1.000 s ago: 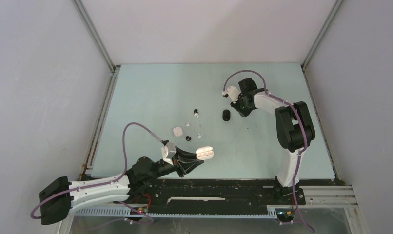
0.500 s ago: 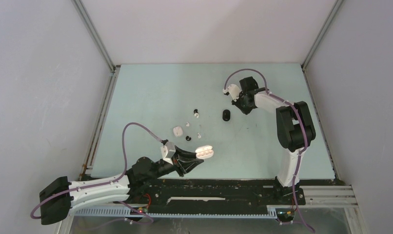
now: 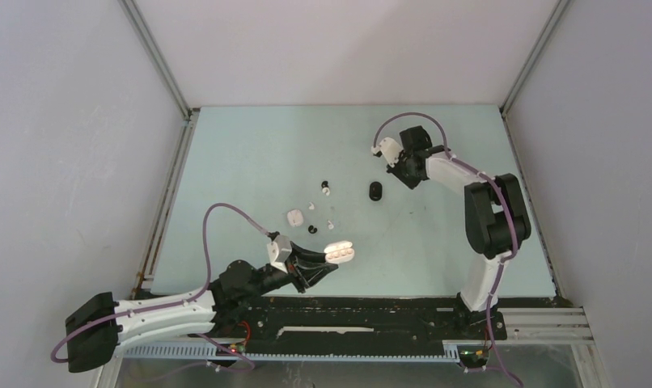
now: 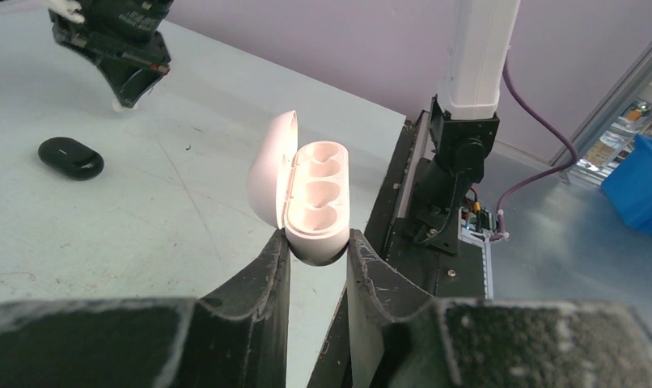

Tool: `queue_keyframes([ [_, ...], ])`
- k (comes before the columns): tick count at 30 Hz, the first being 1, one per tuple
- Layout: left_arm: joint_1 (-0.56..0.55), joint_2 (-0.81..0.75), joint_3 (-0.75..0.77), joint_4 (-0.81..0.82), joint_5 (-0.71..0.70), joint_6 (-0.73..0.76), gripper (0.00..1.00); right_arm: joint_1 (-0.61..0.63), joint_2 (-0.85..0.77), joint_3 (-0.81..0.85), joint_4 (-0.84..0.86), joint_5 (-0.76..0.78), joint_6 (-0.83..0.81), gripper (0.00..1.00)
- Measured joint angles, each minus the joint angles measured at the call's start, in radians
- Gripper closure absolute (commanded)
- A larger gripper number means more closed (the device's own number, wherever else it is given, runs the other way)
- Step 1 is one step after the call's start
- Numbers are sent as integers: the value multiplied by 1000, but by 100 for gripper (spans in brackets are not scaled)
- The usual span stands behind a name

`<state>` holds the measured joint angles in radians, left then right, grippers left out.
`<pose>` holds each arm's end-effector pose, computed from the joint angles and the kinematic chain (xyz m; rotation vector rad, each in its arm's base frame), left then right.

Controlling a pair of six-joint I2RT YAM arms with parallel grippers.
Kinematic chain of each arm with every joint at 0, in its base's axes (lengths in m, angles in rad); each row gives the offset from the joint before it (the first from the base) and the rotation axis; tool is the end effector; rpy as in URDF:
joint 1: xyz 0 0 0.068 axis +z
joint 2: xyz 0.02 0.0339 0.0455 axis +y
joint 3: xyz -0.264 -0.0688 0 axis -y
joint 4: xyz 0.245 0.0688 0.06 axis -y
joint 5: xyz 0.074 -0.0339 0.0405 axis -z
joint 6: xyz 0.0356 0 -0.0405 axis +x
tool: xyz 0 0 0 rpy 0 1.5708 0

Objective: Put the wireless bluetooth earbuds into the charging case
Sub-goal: Pick up the right earbud from the center of the board, then insert the right earbud into the right side groove of the charging case.

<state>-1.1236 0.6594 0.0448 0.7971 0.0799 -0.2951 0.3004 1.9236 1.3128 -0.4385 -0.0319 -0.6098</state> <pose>0.0639 -0.1399 0.2029 0.6710 1.3467 -1.2216 0.3826 0.1197 0.1749 -1.1620 2.3491 -0.0664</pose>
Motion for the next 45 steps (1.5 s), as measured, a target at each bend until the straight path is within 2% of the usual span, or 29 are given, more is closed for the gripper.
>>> queue_keyframes([
  [3,0,9,0,0,0,14,100,15,-97,-29,-74,-53,-16,100],
  [9,0,51,0,-3,2,78,100,90,-422,-34,-299,-306,-77,100],
  [13,0,73,0,-17,12,123,100,207,-605,-32,-465,-455,-123,100],
  [16,0,90,0,-24,32,148,100,313,-669,-32,-569,-535,-128,100],
  [21,0,110,-4,-27,63,177,100,426,-677,-33,-673,-615,-125,100],
  [28,0,149,-33,-10,65,205,100,485,-618,-13,-739,-661,-121,100],
  [36,0,213,-33,3,81,226,100,592,-505,47,-735,-661,-98,100],
  [45,0,187,-33,56,81,226,100,612,-444,48,-719,-673,-79,100],
])
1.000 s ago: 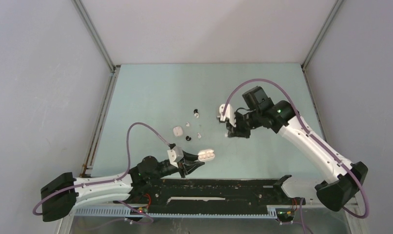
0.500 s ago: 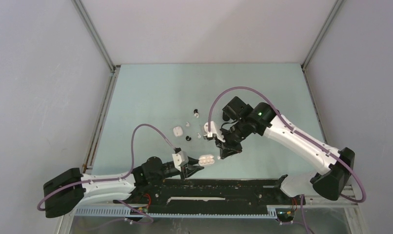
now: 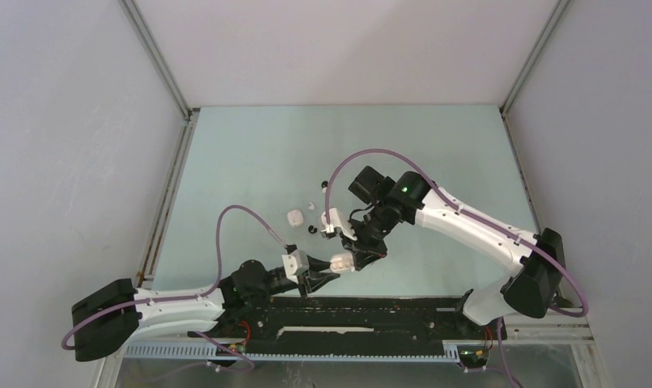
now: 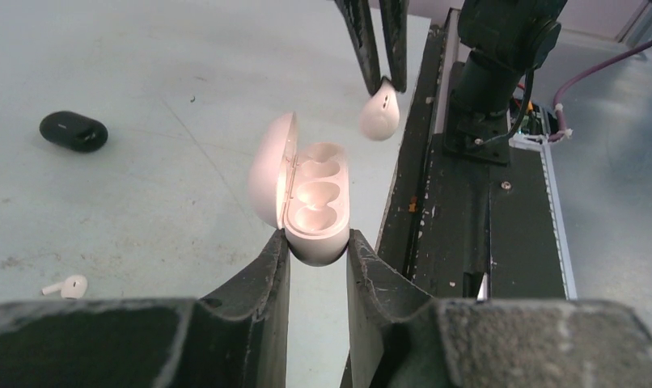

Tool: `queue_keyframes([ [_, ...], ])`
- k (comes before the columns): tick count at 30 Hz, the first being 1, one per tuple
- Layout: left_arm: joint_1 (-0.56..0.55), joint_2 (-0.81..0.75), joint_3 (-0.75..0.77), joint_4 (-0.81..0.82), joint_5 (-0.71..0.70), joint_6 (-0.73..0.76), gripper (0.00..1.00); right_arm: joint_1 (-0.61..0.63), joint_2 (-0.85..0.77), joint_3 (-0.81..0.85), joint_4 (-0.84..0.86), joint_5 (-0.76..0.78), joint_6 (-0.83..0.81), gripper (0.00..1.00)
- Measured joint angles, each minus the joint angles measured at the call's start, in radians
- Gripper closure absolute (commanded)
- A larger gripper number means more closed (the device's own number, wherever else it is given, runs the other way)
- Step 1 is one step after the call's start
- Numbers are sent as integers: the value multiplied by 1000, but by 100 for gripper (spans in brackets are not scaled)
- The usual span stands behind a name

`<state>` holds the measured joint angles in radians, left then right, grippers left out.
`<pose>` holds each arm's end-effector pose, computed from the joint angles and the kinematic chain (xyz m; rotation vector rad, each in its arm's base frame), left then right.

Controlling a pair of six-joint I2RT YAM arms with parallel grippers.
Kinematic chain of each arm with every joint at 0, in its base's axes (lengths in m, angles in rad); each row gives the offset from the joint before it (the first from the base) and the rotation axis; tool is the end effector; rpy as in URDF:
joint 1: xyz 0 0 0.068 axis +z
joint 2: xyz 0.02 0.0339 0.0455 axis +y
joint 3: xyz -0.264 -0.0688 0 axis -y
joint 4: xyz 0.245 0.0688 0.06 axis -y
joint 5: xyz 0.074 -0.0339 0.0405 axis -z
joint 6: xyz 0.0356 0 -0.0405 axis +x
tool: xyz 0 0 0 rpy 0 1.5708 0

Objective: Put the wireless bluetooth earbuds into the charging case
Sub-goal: Insert the right earbud into the right side groove of the charging case.

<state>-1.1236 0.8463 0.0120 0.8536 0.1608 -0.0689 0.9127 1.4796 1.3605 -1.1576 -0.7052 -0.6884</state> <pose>0.0654 -0.1496 0.1721 0.9458 1.3553 -1.0528 0.1503 0.2322 0.3101 -2.0757 1.8052 1.0499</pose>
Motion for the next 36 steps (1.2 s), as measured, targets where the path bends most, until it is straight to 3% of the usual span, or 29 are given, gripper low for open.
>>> queue_keyframes([
  [36,0,13,0,49,33,-1,100,21,43,4,58,74,34,100],
])
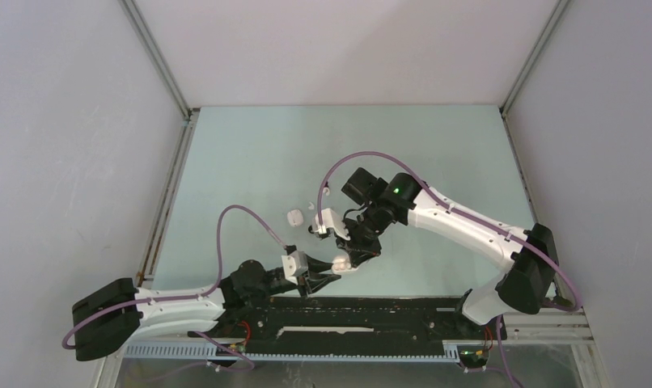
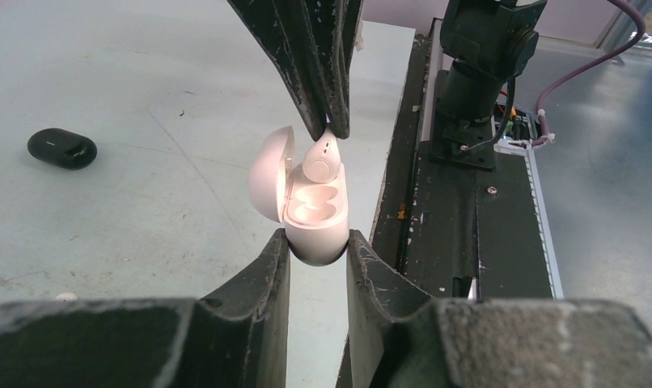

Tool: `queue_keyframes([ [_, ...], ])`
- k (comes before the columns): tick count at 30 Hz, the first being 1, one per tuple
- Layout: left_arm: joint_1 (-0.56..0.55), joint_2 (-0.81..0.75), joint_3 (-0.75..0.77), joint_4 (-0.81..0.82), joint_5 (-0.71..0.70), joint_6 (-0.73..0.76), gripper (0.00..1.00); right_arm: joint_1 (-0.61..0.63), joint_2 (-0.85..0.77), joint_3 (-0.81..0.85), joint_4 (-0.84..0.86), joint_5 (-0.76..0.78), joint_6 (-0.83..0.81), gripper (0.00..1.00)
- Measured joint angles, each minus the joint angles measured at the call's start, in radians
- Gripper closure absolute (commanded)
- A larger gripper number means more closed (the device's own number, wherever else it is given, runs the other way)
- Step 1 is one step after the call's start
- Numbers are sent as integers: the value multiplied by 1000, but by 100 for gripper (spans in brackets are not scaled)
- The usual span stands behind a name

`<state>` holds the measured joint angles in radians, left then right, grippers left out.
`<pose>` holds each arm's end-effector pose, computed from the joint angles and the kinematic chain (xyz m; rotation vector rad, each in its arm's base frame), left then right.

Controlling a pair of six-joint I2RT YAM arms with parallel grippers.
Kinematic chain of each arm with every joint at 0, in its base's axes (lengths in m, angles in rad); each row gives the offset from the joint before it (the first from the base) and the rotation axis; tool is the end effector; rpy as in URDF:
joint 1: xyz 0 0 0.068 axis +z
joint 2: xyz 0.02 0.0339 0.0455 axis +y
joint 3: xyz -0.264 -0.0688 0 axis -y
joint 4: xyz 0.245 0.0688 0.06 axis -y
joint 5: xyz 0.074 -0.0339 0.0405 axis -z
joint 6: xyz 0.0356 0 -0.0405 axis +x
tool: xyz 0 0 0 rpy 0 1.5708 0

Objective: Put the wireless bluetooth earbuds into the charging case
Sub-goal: Insert the right earbud into the right side groove of the charging case.

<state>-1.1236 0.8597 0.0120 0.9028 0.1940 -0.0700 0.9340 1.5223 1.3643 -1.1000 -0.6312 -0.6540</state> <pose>0.0645 -0.1505 0.1755 0.9539 1.3103 -1.0872 0.1557 0.2458 0.3001 -2.0751 1.8398 0.9564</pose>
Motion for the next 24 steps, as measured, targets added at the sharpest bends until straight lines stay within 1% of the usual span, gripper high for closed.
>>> queue_keyframes([
  [24,0,-18,0,2,0,-1,100,-12,13,26,-31,-14,-8,100],
])
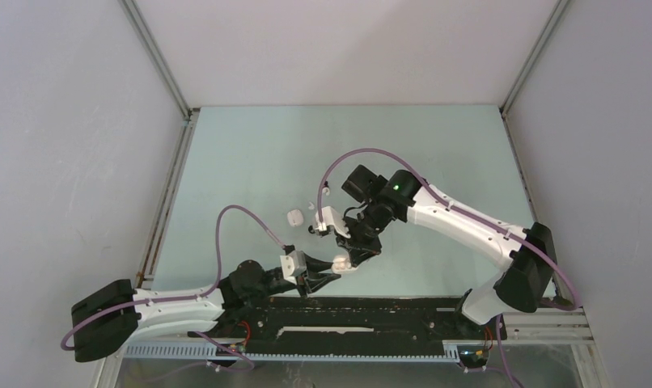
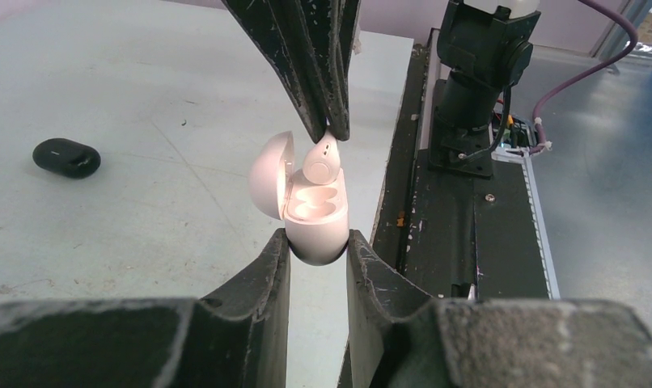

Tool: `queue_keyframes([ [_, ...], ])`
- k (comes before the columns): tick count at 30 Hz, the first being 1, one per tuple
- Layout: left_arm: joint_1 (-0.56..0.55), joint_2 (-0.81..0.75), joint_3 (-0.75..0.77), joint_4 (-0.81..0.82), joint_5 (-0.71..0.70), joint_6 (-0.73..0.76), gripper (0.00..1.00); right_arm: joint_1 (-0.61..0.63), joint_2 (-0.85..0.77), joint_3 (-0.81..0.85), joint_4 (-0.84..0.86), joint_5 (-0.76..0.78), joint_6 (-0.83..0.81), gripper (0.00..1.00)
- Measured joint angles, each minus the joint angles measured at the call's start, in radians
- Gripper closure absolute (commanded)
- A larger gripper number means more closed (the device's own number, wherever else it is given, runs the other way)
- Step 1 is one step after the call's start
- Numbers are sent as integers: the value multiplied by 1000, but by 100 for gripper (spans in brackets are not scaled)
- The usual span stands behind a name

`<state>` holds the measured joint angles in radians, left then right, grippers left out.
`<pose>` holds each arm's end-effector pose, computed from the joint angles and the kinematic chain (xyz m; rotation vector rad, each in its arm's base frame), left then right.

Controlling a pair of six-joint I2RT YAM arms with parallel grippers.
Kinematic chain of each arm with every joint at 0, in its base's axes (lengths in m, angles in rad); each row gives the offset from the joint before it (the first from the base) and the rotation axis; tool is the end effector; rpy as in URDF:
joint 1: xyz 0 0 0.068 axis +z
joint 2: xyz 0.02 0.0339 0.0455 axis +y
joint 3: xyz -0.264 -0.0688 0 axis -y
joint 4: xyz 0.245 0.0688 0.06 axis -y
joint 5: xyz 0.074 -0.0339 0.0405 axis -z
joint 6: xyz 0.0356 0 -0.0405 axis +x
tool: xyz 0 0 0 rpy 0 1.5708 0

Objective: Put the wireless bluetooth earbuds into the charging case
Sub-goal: Insert the right earbud into the right side groove of the charging case.

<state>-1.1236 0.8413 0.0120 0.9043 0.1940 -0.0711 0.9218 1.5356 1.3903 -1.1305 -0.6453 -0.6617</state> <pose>0.0640 -0.1494 0.1783 0.9436 1.2922 -1.0928 0.1592 0.2453 0.3032 -2.0731 1.8530 0.9741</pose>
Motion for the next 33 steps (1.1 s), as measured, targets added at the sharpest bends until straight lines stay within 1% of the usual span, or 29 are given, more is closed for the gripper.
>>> queue_keyframes([
  [11,-2,-21,0,29,1,-8,100,-27,-13,1,-13,-62,-5,99],
  [15,-2,-26,0,29,1,-8,100,-29,-14,2,-14,-66,-5,95],
  [21,-3,-33,0,30,1,-8,100,-29,-14,2,-11,-66,-3,80],
  [28,-3,-33,0,40,1,-8,100,-29,-14,2,-8,-66,0,75],
  [33,-3,-30,0,49,1,-8,100,-29,-24,19,-18,-63,0,74],
])
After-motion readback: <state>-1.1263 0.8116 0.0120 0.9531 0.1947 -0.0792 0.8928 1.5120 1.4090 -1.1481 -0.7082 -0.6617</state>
